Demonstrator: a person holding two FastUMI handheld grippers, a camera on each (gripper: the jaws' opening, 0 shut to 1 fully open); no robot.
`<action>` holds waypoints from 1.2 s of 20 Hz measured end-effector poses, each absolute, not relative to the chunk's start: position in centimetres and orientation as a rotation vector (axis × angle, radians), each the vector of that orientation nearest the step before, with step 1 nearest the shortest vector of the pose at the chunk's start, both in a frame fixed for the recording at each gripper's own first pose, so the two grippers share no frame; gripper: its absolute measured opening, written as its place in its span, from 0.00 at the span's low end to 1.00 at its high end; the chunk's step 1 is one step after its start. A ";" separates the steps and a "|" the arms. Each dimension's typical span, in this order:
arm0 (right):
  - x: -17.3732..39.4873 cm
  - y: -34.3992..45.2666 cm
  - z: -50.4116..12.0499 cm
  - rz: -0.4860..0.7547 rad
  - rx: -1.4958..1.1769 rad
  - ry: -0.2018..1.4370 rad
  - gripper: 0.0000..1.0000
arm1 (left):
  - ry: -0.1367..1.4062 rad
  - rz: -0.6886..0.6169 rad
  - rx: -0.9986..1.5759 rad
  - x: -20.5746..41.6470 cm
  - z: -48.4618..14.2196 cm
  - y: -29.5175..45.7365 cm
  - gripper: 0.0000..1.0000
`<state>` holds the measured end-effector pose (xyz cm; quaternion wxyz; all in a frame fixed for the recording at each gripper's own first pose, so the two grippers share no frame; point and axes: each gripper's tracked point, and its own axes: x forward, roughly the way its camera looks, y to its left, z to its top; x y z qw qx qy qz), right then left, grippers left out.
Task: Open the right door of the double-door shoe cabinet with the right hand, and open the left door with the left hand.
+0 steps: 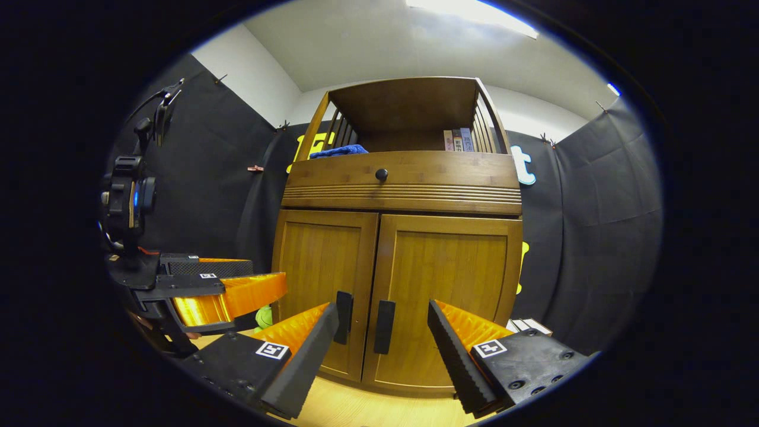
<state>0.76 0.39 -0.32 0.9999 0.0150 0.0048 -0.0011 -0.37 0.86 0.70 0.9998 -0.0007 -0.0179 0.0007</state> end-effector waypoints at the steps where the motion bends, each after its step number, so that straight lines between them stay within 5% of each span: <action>1: 0.9 0.5 -0.4 -0.001 0.028 0.013 0.96 | -0.035 0.003 -0.001 -0.4 0.7 0.8 0.95; 24: 9.4 1.5 -6.3 -0.063 -0.024 0.039 0.91 | -0.035 -0.031 0.010 -2.4 -1.0 2.3 0.95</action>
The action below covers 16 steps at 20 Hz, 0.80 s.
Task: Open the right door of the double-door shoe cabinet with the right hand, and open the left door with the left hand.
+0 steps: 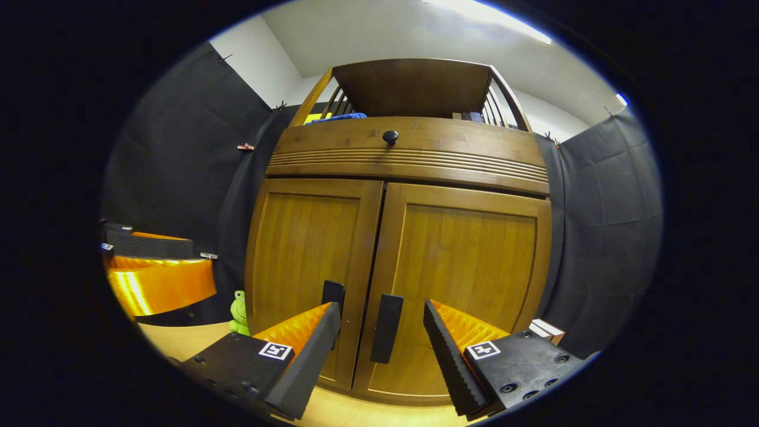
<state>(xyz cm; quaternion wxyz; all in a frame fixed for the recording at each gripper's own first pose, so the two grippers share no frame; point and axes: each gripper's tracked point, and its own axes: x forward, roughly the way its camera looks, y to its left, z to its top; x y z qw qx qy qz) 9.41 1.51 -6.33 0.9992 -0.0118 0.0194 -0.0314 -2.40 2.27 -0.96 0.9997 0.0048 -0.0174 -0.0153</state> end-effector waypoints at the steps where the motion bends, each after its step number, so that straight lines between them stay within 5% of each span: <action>1: 10.0 1.7 -6.9 -0.067 -0.021 0.051 0.91 | -0.035 -0.036 0.012 -2.5 -0.9 2.2 0.95; 10: 16.1 0.2 -13.0 -0.176 -0.048 0.124 0.91 | -0.037 -0.091 0.019 -5.4 -1.1 2.5 0.95; 15: 18.9 -1.0 -15.1 -0.221 -0.027 0.149 0.82 | -0.017 -0.077 0.039 -5.8 -1.7 3.1 0.95; 16: 19.0 -0.5 -15.3 -0.187 0.007 0.153 0.71 | -0.013 -0.076 0.039 -5.9 -1.9 3.1 0.95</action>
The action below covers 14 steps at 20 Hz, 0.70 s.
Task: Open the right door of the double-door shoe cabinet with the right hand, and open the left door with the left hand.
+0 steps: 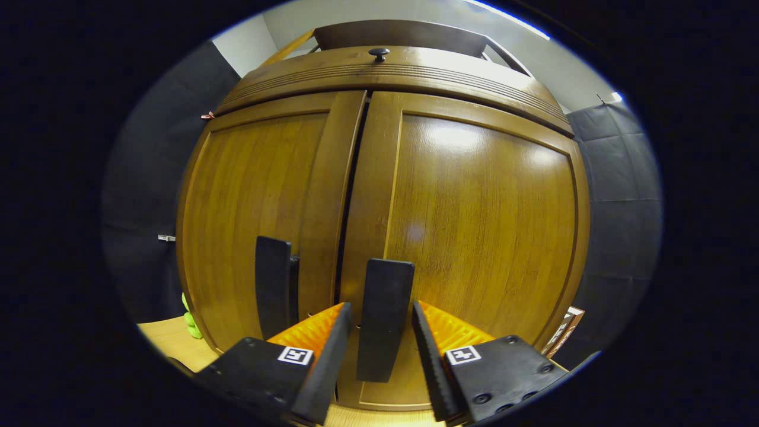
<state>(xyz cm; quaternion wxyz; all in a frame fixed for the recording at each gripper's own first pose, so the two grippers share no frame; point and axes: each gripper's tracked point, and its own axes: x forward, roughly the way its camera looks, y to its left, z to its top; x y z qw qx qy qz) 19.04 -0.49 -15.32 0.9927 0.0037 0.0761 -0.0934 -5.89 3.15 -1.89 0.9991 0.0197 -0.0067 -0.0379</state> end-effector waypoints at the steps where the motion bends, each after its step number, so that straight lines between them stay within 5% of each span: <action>1: 19.0 -0.6 -15.2 -0.193 0.023 0.150 0.61 | -0.011 -0.075 0.037 -5.9 -1.9 3.3 0.95; 5: 18.9 -0.7 -15.1 -0.168 0.029 0.159 0.31 | -0.024 -0.076 0.003 -6.1 -1.7 3.5 0.95; 12: 17.9 -0.1 -15.1 -0.069 0.032 0.185 0.31 | -0.002 -0.057 -0.017 -6.6 -2.2 4.4 0.95; 14: 16.5 0.2 -14.6 0.000 0.033 0.194 0.40 | 0.004 -0.069 -0.047 -6.9 -2.2 4.2 0.95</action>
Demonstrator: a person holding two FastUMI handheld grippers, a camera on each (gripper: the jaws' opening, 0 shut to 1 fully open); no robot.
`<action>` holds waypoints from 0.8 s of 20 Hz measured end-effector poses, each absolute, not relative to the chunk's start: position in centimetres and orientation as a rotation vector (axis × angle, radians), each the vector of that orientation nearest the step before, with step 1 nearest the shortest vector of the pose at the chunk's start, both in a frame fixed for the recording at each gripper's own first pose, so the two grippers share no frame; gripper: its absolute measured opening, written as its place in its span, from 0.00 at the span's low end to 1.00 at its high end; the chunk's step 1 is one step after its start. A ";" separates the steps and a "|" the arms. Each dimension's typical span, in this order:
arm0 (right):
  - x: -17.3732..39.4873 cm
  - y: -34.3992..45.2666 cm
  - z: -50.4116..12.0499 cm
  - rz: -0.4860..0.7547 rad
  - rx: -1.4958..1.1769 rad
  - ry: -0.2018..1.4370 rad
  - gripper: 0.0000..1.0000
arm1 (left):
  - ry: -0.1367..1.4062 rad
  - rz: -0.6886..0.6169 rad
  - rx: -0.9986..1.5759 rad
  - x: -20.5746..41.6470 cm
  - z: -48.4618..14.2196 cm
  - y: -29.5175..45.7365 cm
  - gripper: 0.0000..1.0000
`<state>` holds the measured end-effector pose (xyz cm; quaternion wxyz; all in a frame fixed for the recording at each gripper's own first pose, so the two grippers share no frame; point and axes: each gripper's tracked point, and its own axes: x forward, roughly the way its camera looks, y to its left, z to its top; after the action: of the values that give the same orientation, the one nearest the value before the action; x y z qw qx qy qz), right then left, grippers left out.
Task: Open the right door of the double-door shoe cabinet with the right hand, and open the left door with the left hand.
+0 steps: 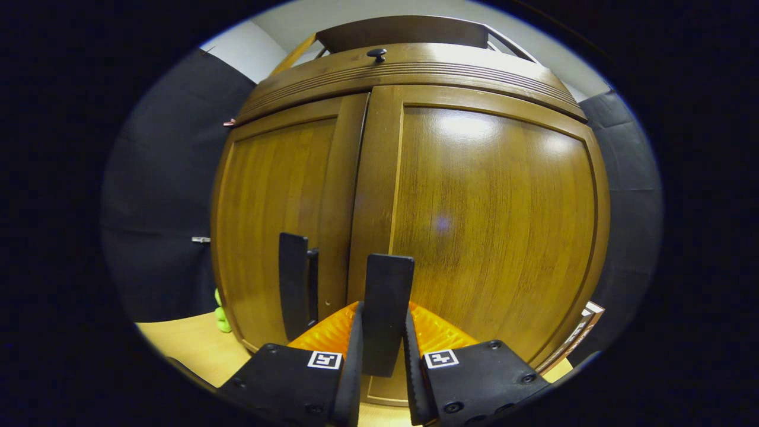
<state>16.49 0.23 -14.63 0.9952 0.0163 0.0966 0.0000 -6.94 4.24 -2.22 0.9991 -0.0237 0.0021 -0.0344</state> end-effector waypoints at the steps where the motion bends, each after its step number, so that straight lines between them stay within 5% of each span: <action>1: 15.7 0.3 -14.4 0.034 0.035 0.195 0.36 | 0.002 -0.069 -0.062 -7.1 -2.0 4.2 0.96; 6: 12.7 0.4 -13.6 0.139 0.082 0.212 0.36 | -0.043 0.047 -0.046 -7.7 -1.2 5.6 0.96; 11: 9.0 0.3 -12.8 0.194 0.101 0.213 0.21 | -0.056 0.091 -0.047 -8.5 -1.0 5.7 0.95; 16: 4.6 -0.8 -11.9 0.258 0.130 0.233 0.26 | -0.065 0.086 -0.068 -8.8 -1.0 4.9 0.95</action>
<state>4.64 -0.76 -11.90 0.9829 0.0645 0.1157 0.1281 -8.80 4.88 -0.95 0.9980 -0.0341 -0.0325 0.0429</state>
